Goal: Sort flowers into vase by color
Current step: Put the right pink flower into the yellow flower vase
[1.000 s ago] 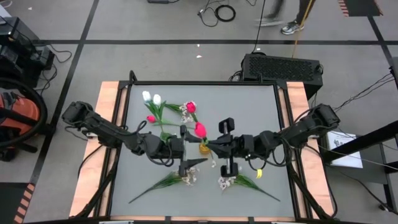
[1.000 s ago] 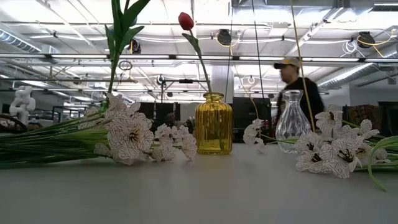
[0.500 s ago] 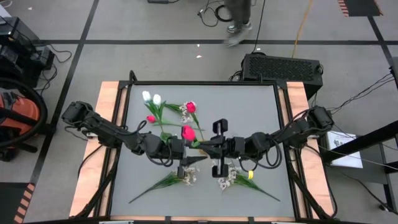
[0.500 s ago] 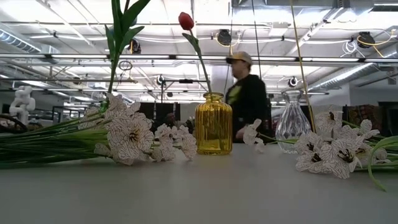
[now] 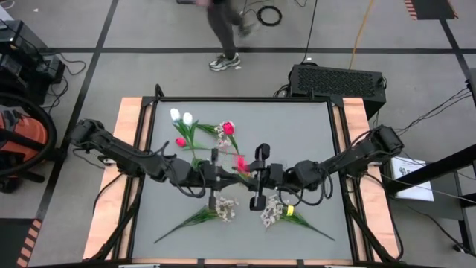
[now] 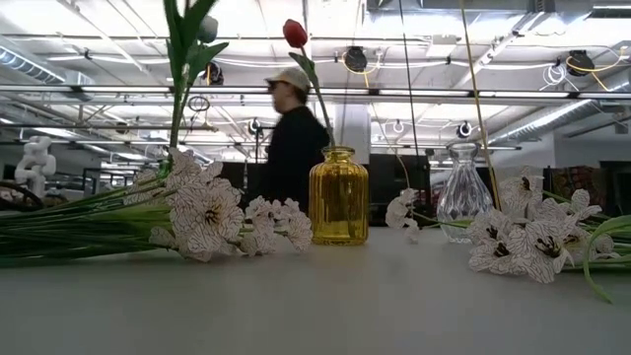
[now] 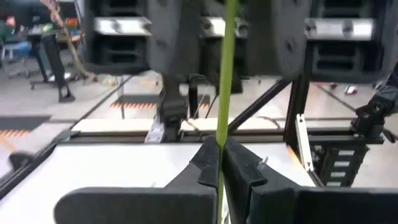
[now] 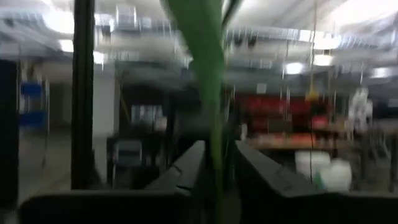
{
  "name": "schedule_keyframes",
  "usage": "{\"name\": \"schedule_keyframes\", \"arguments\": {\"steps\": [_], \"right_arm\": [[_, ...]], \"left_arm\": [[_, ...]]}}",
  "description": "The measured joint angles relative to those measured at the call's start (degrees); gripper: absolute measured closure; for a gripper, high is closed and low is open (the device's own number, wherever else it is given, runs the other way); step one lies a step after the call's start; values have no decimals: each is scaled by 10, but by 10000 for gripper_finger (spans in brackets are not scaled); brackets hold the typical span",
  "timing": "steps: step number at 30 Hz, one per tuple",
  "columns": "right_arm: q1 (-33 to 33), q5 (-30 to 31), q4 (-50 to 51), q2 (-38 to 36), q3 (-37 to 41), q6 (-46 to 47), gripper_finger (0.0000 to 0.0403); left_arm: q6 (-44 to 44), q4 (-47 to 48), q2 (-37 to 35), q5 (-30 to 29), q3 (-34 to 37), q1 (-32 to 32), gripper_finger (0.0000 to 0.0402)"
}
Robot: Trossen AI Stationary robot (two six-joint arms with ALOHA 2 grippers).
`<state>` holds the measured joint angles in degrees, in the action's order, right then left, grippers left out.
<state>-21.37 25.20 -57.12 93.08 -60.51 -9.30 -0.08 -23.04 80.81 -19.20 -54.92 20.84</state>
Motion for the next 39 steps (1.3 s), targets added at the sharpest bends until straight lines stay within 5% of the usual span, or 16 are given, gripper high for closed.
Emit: {"name": "schedule_keyframes", "arguments": {"steps": [8,17,25,33,39], "right_arm": [[3,2,128,-63,0,80,245],[8,0,138,-63,0,103,223],[21,-30,137,-63,0,117,267],[29,-28,141,-63,0,118,390],[27,-12,157,-68,0,110,399]], "left_arm": [[-26,108,-46,-4,0,-1,398],[-28,112,-40,1,0,-2,400],[-40,122,-37,4,0,-8,399],[-41,126,-37,5,0,-10,394],[-41,114,-37,5,0,-4,361]]}}
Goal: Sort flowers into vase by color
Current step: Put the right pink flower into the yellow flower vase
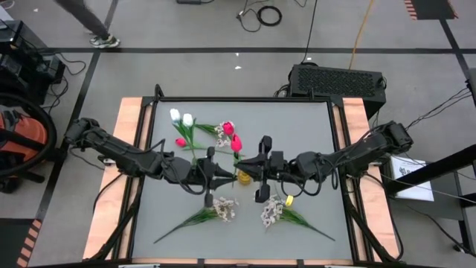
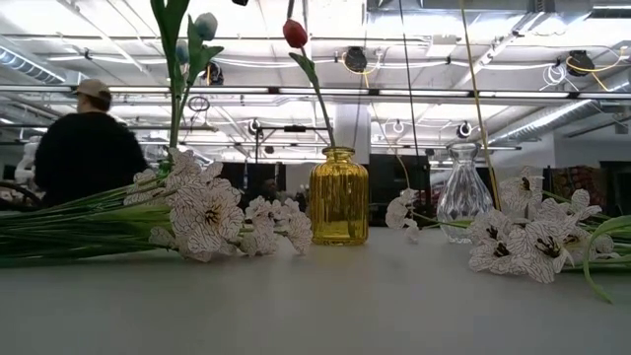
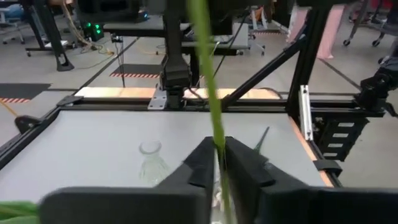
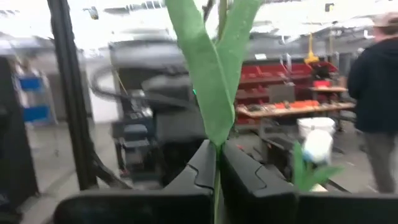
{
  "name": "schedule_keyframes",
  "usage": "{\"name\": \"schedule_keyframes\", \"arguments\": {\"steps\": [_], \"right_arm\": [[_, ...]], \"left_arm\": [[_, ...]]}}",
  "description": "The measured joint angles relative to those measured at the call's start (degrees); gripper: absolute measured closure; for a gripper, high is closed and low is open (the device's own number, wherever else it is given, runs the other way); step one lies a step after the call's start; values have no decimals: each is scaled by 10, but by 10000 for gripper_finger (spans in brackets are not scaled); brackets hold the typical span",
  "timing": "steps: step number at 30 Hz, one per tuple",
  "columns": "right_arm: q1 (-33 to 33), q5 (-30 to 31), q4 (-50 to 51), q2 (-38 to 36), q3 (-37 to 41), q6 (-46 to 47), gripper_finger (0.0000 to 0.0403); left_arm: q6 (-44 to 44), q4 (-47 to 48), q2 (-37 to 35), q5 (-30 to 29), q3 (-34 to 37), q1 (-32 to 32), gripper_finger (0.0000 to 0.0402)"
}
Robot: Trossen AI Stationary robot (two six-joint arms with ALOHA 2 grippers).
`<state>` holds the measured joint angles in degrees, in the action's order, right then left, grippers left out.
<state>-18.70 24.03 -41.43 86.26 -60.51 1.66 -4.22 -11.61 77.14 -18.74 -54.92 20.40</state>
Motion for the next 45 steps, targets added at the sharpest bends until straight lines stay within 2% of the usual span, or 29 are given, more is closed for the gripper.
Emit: {"name": "schedule_keyframes", "arguments": {"steps": [4,8,11,13,15,19,25,28,34,43,45], "right_arm": [[-16,39,55,-25,0,-7,401],[-40,71,117,-56,2,-5,402],[-56,131,131,-74,37,7,402],[-59,164,105,-80,75,11,402],[-53,191,38,-80,119,10,402],[-26,171,-121,-56,190,-9,402],[3,146,-239,3,211,-14,403],[13,143,-276,26,212,-30,403],[25,134,-261,28,212,-30,403],[33,133,-223,28,212,-21,402],[35,133,-206,28,212,-8,403]], "left_arm": [[0,-7,-4,-10,0,13,279],[1,-14,-18,-60,0,29,196],[15,-17,-37,-69,0,43,155],[24,-19,-49,-70,0,54,140],[45,-36,-58,-70,0,66,134],[95,-91,-64,-70,0,88,132],[148,-120,-74,-80,0,110,132],[156,-105,-84,-122,0,118,132],[156,-23,-111,-214,0,133,132],[150,41,-134,-280,0,152,132],[149,60,-135,-311,0,154,132]]}}
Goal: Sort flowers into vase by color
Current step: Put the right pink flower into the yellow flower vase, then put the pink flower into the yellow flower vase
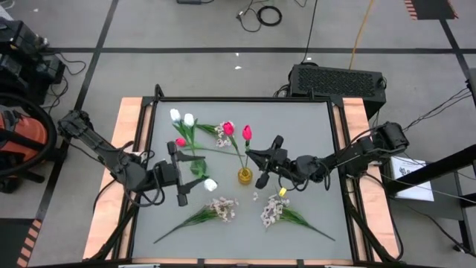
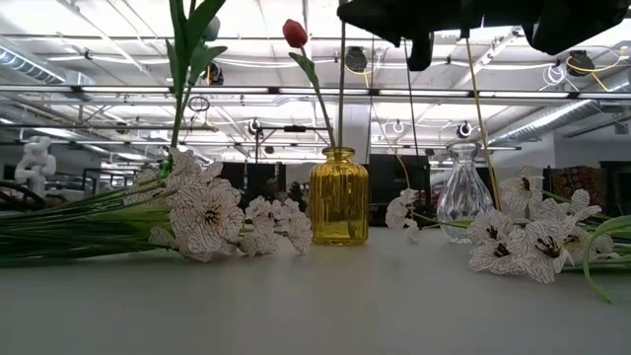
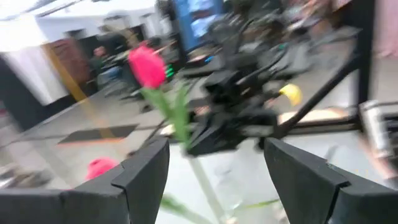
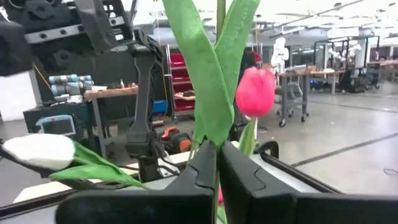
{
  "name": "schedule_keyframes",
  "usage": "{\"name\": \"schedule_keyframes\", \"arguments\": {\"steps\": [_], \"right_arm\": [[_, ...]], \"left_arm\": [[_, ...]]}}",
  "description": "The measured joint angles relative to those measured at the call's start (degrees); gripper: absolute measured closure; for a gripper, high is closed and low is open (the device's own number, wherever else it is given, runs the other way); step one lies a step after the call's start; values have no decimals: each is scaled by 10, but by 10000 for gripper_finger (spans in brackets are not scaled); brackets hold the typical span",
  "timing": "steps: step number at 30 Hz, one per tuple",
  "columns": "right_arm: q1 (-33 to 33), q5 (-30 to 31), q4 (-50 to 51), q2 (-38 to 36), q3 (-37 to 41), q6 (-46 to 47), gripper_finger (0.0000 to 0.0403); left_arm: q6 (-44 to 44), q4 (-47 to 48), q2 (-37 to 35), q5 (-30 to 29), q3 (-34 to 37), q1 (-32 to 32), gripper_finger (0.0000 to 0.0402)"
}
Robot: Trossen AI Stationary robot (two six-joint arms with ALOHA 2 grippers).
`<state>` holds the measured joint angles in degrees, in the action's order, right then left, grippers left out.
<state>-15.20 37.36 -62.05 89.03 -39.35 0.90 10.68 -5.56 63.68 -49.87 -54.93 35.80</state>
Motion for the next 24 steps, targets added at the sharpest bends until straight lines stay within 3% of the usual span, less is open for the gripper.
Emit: {"name": "schedule_keyframes", "arguments": {"steps": [6,12,17,24], "right_arm": [[2,0,50,0,0,26,386],[1,0,111,-6,0,29,350],[-1,-2,189,-28,0,32,314],[-15,-2,331,-102,0,60,262]], "left_arm": [[-26,62,-6,-116,0,12,132],[-93,133,-42,-141,0,44,132],[-266,308,-73,-166,0,61,132],[-558,577,-111,-147,0,62,133]]}}
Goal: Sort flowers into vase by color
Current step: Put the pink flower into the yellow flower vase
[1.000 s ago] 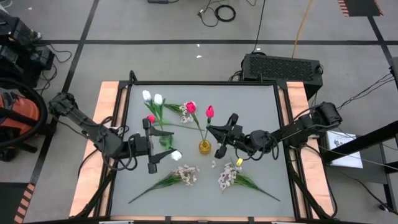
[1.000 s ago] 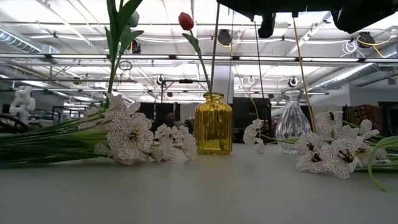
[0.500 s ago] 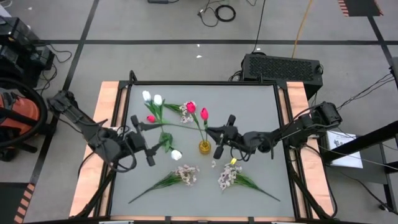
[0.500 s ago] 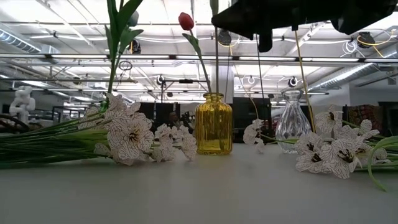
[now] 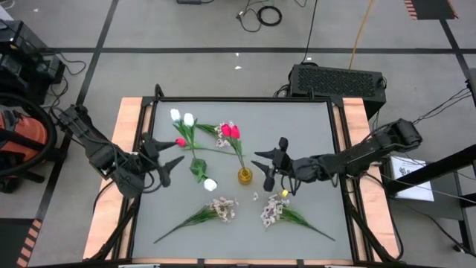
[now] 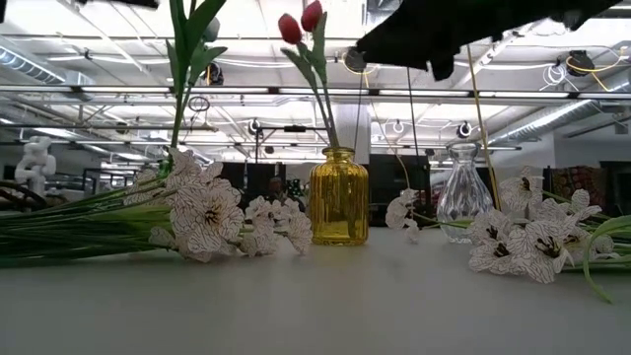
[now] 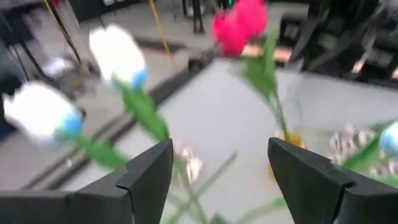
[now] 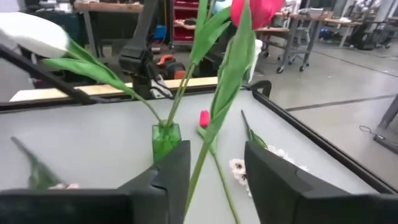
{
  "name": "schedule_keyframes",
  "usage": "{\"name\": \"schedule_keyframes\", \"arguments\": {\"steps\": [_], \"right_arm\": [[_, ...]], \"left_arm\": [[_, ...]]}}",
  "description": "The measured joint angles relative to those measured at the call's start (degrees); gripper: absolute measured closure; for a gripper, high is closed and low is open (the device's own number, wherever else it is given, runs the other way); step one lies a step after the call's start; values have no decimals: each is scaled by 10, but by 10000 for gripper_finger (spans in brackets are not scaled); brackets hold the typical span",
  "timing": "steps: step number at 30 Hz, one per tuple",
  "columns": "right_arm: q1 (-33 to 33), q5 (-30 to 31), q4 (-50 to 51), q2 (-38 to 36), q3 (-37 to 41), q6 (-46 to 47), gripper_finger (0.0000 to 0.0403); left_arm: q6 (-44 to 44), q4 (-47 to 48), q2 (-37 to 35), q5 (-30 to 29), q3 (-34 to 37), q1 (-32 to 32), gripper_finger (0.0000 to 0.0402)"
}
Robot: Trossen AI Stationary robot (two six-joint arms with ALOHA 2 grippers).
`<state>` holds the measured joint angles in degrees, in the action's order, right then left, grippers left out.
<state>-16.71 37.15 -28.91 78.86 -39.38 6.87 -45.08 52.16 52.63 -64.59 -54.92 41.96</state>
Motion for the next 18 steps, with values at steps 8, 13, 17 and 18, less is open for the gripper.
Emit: {"name": "schedule_keyframes", "arguments": {"steps": [8,13,17,18], "right_arm": [[-40,-16,127,-118,0,-1,222],[-58,-17,150,-157,0,-11,214],[-67,-17,156,-161,0,-26,213],[-67,-17,156,-161,0,-28,213]], "left_arm": [[-131,229,-11,163,5,-2,178],[-107,273,-10,205,32,-32,217],[-23,251,-10,228,74,-75,237],[2,241,-9,236,85,-88,238]]}}
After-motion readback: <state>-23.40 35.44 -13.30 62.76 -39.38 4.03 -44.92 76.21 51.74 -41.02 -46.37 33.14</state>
